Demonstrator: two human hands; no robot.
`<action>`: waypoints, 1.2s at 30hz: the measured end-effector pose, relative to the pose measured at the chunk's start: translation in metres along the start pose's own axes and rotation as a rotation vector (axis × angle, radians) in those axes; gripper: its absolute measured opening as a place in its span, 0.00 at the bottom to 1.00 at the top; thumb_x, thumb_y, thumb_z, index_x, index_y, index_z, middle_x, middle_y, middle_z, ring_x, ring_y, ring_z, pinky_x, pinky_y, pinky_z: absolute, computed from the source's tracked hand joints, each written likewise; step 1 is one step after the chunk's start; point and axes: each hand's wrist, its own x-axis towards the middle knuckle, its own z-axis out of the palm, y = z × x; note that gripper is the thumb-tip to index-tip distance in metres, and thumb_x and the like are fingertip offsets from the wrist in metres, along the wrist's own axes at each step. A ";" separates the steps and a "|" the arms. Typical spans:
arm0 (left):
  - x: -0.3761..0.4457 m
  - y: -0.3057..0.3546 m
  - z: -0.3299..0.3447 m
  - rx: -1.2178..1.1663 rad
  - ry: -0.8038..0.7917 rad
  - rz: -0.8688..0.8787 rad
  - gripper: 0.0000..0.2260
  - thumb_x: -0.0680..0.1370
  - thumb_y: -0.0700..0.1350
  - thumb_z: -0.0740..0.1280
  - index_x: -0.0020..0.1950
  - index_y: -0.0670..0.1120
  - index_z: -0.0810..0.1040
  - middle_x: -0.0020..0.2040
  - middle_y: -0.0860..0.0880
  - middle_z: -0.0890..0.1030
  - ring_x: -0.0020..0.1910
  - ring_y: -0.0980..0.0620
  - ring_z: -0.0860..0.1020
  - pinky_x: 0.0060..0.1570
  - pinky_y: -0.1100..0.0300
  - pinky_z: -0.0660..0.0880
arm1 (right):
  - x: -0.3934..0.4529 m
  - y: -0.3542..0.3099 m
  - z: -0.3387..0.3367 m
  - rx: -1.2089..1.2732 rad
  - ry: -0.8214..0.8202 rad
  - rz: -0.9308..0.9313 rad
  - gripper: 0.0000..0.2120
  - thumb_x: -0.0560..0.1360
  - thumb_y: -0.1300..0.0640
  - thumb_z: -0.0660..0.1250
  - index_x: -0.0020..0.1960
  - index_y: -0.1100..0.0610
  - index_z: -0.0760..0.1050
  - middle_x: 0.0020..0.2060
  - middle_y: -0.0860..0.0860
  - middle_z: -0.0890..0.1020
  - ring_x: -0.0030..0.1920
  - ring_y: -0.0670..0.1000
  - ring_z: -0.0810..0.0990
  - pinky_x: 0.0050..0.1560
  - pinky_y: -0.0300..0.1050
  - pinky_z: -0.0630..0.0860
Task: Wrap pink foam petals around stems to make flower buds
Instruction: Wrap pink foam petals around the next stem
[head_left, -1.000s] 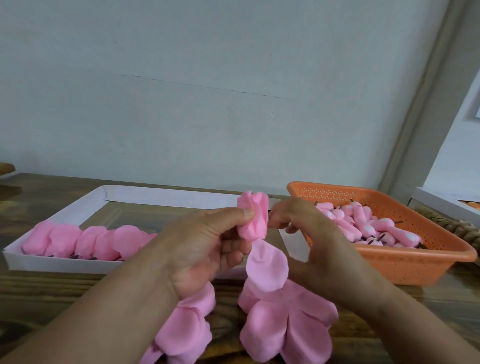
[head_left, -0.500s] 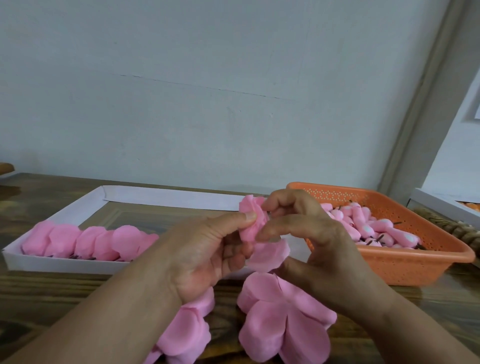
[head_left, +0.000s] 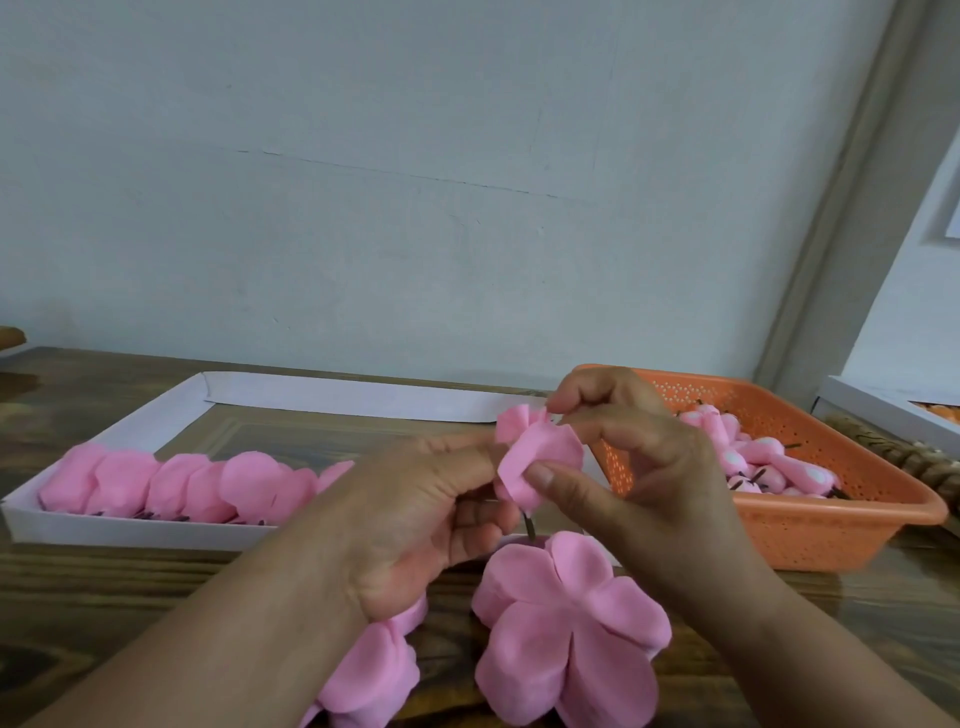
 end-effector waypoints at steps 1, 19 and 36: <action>0.000 0.000 0.000 0.001 -0.013 -0.006 0.06 0.66 0.43 0.71 0.40 0.44 0.84 0.30 0.48 0.77 0.24 0.57 0.73 0.23 0.68 0.71 | 0.000 -0.001 -0.001 -0.018 -0.003 -0.011 0.06 0.65 0.60 0.72 0.40 0.63 0.79 0.48 0.50 0.76 0.52 0.42 0.75 0.53 0.31 0.68; -0.004 0.004 0.000 -0.015 -0.093 -0.002 0.11 0.58 0.44 0.74 0.38 0.45 0.86 0.32 0.48 0.80 0.27 0.56 0.76 0.28 0.67 0.75 | 0.002 0.000 -0.008 -0.369 0.053 -0.325 0.12 0.71 0.53 0.68 0.46 0.61 0.82 0.46 0.53 0.77 0.47 0.53 0.76 0.47 0.49 0.72; -0.006 0.007 0.003 0.019 -0.090 0.009 0.09 0.61 0.44 0.72 0.40 0.45 0.86 0.33 0.50 0.80 0.28 0.58 0.77 0.29 0.67 0.75 | 0.000 0.000 0.003 -0.189 0.147 -0.210 0.11 0.68 0.52 0.70 0.41 0.61 0.81 0.43 0.54 0.78 0.48 0.52 0.77 0.49 0.44 0.73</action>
